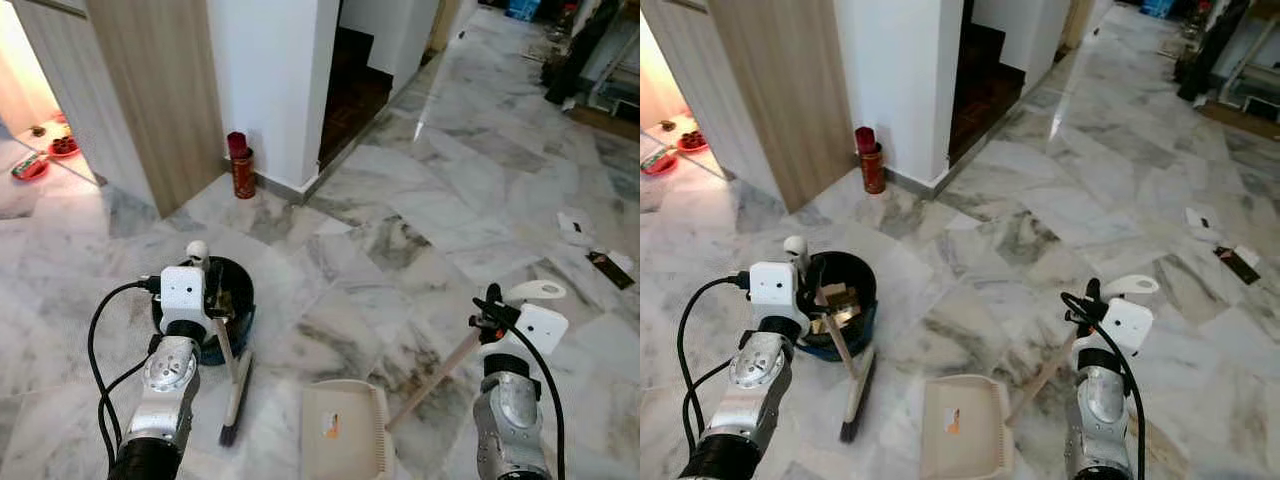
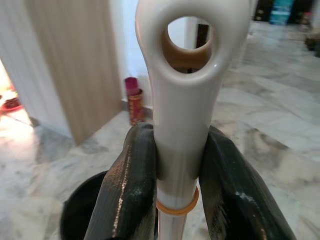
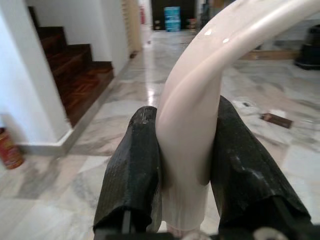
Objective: Sweep floor
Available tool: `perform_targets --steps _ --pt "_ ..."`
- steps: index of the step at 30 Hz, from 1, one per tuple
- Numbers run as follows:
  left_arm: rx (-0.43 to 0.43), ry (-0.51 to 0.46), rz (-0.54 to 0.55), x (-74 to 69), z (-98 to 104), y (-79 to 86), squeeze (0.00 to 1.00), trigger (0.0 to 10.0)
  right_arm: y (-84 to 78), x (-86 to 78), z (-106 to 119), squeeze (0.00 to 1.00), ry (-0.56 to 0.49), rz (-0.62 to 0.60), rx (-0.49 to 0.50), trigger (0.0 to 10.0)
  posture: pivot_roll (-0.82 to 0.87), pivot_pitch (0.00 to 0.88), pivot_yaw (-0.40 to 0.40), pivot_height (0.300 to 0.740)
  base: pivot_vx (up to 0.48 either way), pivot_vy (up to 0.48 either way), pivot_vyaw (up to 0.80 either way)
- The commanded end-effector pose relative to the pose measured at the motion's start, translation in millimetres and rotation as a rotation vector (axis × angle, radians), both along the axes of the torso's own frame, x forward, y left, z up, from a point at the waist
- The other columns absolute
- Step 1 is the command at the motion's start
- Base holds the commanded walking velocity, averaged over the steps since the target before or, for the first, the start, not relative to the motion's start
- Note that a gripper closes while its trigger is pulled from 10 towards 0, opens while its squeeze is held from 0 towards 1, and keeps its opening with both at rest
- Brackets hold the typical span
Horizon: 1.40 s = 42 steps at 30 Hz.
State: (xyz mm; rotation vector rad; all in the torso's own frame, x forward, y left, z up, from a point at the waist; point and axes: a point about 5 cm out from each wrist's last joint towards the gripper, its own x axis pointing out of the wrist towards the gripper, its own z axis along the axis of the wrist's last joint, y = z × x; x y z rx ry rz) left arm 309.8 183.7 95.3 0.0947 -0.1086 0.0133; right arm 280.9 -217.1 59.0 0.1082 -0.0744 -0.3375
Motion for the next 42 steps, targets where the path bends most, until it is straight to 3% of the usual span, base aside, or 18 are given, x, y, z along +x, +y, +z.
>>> perform_targets --steps 1,6,42 --pt "0.009 -0.043 -0.005 4.0 8.6 -3.2 0.0 10.0 -5.8 1.0 6.6 0.0 -0.026 -0.018 -0.011 10.0 0.18 0.046 -0.091 0.74 0.0 0.0 0.0" --pt "0.009 -0.043 -0.006 3.5 8.2 -4.3 0.0 10.0 -5.5 1.4 6.5 0.0 -0.024 -0.018 -0.009 10.0 0.18 0.052 -0.092 0.74 0.0 0.0 0.0" --pt "0.018 -0.058 0.015 4.4 10.5 -3.7 0.0 10.0 -7.5 2.2 8.0 0.0 -0.024 -0.019 -0.017 10.0 0.19 0.081 -0.102 0.74 0.0 -0.045 -0.8"
